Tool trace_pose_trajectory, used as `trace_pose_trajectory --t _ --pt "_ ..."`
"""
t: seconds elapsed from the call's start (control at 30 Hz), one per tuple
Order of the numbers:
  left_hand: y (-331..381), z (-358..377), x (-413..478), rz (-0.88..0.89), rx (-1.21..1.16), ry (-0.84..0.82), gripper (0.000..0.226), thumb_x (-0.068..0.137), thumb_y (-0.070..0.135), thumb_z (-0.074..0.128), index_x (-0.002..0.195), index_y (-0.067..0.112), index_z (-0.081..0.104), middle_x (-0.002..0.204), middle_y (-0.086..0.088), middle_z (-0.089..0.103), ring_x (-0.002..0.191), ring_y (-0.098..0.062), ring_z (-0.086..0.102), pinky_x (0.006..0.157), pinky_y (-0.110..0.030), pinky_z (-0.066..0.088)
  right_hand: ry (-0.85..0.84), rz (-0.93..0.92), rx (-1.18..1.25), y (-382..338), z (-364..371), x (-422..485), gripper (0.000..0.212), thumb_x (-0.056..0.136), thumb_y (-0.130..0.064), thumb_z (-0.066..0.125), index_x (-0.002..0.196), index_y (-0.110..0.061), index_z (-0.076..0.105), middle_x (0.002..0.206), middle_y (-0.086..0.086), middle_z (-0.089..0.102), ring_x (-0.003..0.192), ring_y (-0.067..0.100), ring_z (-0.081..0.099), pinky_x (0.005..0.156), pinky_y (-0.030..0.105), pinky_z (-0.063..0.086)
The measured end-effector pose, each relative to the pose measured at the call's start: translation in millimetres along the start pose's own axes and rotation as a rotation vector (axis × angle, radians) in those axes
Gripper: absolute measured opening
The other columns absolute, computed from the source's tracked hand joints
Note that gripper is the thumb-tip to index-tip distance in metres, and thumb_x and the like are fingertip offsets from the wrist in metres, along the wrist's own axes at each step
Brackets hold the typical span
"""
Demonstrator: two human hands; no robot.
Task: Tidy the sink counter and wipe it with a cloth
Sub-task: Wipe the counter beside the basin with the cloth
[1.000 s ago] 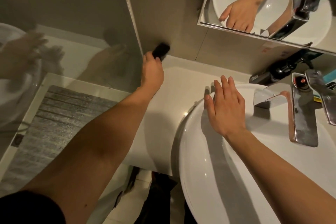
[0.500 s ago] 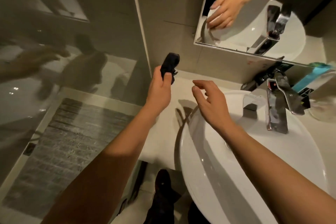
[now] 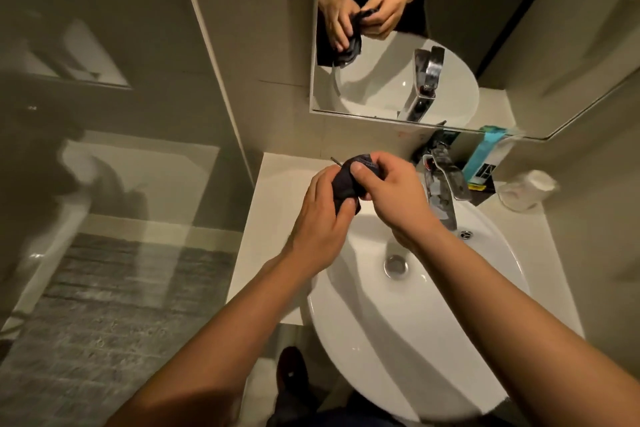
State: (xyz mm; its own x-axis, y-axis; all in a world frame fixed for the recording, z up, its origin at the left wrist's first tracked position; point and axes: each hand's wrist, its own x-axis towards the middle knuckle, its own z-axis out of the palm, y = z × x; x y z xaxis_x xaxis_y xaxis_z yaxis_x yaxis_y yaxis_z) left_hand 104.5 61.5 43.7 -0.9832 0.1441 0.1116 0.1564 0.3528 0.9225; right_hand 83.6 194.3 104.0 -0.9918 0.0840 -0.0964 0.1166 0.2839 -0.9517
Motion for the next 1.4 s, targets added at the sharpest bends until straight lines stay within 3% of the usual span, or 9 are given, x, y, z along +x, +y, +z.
trace_pose_trajectory --t 0.13,0.3,0.4,0.47,0.6,0.77,0.87,1.07,1.4 --pt "9 1 -3 0.082 0.049 -0.160 0.062 0.095 0.033 0.061 0.150 0.017 0.037 0.146 0.001 0.045 0.134 -0.015 0.043 0.114 -0.043 0.038 -0.013 0.003 -0.003 0 -28 -21 0.011 0.098 -0.013 0.058 0.097 -0.004 0.066 0.084 0.015 0.066 0.077 0.018 0.060 0.072 0.044 0.053" --pt "28 0 3 0.113 0.104 -0.358 0.075 0.082 0.060 0.065 0.148 0.041 0.036 0.147 0.018 0.045 0.138 -0.008 0.039 0.119 -0.048 0.030 -0.050 -0.033 0.007 -1 -61 -48 0.012 0.099 -0.011 0.057 0.097 -0.014 0.068 0.089 0.011 0.067 0.084 0.018 0.063 0.077 0.039 0.054" --pt "44 -1 9 0.120 -0.042 -0.543 0.059 0.080 0.059 0.068 0.134 0.060 0.046 0.138 0.027 0.053 0.134 -0.001 0.047 0.115 -0.031 0.039 -0.104 -0.053 0.034 0 -81 -66 0.017 0.100 -0.004 0.056 0.100 -0.015 0.069 0.090 0.002 0.068 0.084 0.012 0.062 0.077 0.029 0.052" --pt "54 1 11 0.075 -0.135 -0.677 0.051 0.080 0.056 0.069 0.129 0.049 0.057 0.128 0.020 0.062 0.122 -0.002 0.058 0.104 -0.023 0.047 -0.131 -0.046 0.069 2 -94 -77 0.018 0.100 -0.003 0.056 0.100 -0.016 0.068 0.091 -0.001 0.069 0.086 0.012 0.062 0.079 0.027 0.051" --pt "60 14 12 0.063 -0.098 -0.800 0.053 0.077 0.054 0.073 0.113 0.016 0.066 0.107 -0.002 0.067 0.100 -0.016 0.064 0.089 -0.034 0.049 -0.135 -0.020 0.103 9 -118 -99 0.012 0.096 -0.011 0.058 0.101 -0.014 0.068 0.095 0.003 0.067 0.089 0.014 0.061 0.081 0.028 0.051" --pt "66 30 -5 0.076 -0.118 -0.799 0.046 0.082 0.043 0.076 0.095 0.004 0.056 0.082 0.004 0.055 0.074 -0.011 0.050 0.066 -0.029 0.040 -0.107 0.018 0.169 27 -145 -123 0.013 0.095 -0.011 0.058 0.099 -0.017 0.069 0.096 0.004 0.068 0.091 0.015 0.063 0.083 0.031 0.052" --pt "70 42 -22 0.052 -0.092 -0.768 0.033 0.088 0.034 0.071 0.097 0.006 0.055 0.085 0.003 0.057 0.075 -0.010 0.053 0.066 -0.026 0.044 -0.102 0.037 0.132 40 -163 -138 0.020 0.100 -0.003 0.054 0.100 -0.016 0.069 0.096 0.002 0.068 0.090 0.014 0.062 0.081 0.030 0.053" --pt "76 71 -72 -0.009 -0.047 -0.607 0.016 0.094 0.021 0.068 0.095 0.015 0.053 0.083 0.002 0.058 0.072 -0.011 0.052 0.065 -0.031 0.045 -0.109 0.077 0.099 68 -187 -174 0.022 0.102 -0.006 0.053 0.102 -0.020 0.071 0.102 0.008 0.071 0.094 0.018 0.065 0.085 0.034 0.056" --pt "84 99 -173 -0.106 0.054 -0.467 0.017 0.095 0.022 0.067 0.091 0.019 0.050 0.082 0.003 0.059 0.067 -0.005 0.052 0.057 -0.019 0.042 -0.224 0.179 0.114 112 -201 -237 0.012 0.102 -0.014 0.056 0.107 -0.015 0.068 0.099 0.011 0.072 0.094 0.020 0.070 0.086 0.039 0.060"
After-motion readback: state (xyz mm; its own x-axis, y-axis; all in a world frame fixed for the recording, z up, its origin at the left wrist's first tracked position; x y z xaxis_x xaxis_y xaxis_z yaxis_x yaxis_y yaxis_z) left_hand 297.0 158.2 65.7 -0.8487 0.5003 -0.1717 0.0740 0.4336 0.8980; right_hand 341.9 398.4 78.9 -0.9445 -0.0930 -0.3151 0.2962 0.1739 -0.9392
